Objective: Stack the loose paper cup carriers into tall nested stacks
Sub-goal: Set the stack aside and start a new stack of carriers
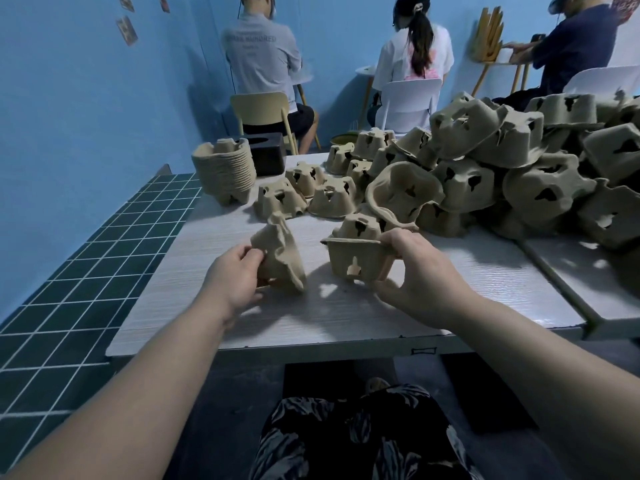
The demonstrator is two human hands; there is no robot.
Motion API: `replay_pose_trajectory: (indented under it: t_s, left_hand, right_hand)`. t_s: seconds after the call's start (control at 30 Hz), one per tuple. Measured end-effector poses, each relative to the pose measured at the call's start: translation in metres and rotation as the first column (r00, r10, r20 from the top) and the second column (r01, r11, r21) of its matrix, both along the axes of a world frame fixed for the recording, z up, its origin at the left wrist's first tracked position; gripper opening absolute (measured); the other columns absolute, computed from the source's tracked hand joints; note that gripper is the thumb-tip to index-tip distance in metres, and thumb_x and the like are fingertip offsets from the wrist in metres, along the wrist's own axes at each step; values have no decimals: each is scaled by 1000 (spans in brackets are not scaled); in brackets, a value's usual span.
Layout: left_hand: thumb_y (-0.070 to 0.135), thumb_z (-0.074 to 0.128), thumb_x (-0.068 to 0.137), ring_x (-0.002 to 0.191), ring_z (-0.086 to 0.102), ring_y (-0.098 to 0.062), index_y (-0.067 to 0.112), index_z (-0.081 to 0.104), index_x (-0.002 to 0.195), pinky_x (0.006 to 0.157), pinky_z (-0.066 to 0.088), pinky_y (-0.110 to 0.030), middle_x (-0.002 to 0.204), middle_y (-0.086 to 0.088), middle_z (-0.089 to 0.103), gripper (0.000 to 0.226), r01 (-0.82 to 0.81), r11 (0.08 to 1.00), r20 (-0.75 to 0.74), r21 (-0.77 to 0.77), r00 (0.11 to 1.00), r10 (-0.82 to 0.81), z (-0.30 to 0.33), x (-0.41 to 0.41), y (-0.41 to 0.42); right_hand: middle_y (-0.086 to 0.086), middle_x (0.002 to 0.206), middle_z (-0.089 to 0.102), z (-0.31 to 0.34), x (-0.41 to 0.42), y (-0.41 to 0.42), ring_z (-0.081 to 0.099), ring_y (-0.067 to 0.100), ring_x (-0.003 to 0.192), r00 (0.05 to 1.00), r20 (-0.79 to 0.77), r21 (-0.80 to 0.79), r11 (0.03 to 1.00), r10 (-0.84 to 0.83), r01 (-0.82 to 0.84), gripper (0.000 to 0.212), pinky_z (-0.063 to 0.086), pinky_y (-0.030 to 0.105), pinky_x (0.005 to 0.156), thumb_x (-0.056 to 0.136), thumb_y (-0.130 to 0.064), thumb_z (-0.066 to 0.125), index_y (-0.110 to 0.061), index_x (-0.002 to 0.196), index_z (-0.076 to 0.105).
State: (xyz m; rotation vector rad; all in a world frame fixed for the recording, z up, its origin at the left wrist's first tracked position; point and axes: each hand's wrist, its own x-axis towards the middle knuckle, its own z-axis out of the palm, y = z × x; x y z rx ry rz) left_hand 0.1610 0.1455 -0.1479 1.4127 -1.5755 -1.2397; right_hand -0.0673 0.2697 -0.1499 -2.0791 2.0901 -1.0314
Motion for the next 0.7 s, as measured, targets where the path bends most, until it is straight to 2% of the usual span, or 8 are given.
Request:
replay_pose_trajectory:
  t_s: [0.07,0.2,0.3,0.4,0.47,0.57,0.63,0.7]
  left_hand:
    - [24,46,98,88,67,-29,19,66,104,62,54,-35,101,-9,68,21,-27,1000,5,4,1000,27,-1,7,-3]
    - [41,45,81,100,66,-30,18,66,105,91,53,-54,110,-12,70,40,-162,986,-98,-29,983,158,2,18,-3]
    - [63,53,80,95,65,-23,16,60,111,83,53,-46,103,-5,68,57,-102,994,-63,-45,993,99,7,17,7]
    - [48,61,91,85,57,-13,20,50,116,68,42,-31,96,9,58,39,-39,986,161,-161,985,65,2,13,6]
    - [39,63,92,88,54,-20,19,50,122,72,36,-30,101,3,58,38,-37,976,289,-215,952,100,1,11,1]
    - [25,56,95,92,51,-22,18,49,134,75,34,-29,109,-4,60,40,-40,974,357,-221,927,119,2,12,-7]
    - [21,54,96,91,51,-21,18,49,137,70,34,-30,115,-7,62,42,-29,974,381,-224,917,115,3,12,-10]
    - [24,56,96,88,52,-19,17,53,134,62,34,-28,111,-5,63,39,-21,971,379,-239,918,113,4,13,-12]
  right_hand:
    - [-4,92,51,-3,2,-1,50,22,90,997,-57,-10,999,43,-44,34,39,32,73,71,-18,74,-12,99,57]
    - [-8,83,51,-11,4,-4,47,18,81,988,-114,-57,992,102,-109,19,34,26,68,76,-26,71,-14,87,60]
    - [-5,85,58,-12,7,-7,50,17,85,987,-113,-65,991,111,-119,26,39,26,69,77,-39,72,-18,89,62]
    - [-4,88,62,-10,14,-11,52,19,86,987,-86,-104,984,138,-147,13,41,26,70,81,-26,69,-18,91,67]
    - [-3,91,62,-8,17,-12,52,17,88,985,-66,-113,980,157,-164,13,40,26,72,79,-17,60,-15,90,67]
    - [-1,98,63,-8,12,-11,52,16,103,988,-5,-102,983,151,-151,20,40,26,82,76,-13,51,-14,88,67]
    - [3,102,63,-10,7,-11,51,27,117,994,-27,-116,987,109,-111,27,43,33,92,78,-20,44,-13,88,68]
    - [4,105,64,-12,1,-11,50,37,119,996,-82,-150,987,46,-58,32,46,43,95,80,-19,41,-13,89,71]
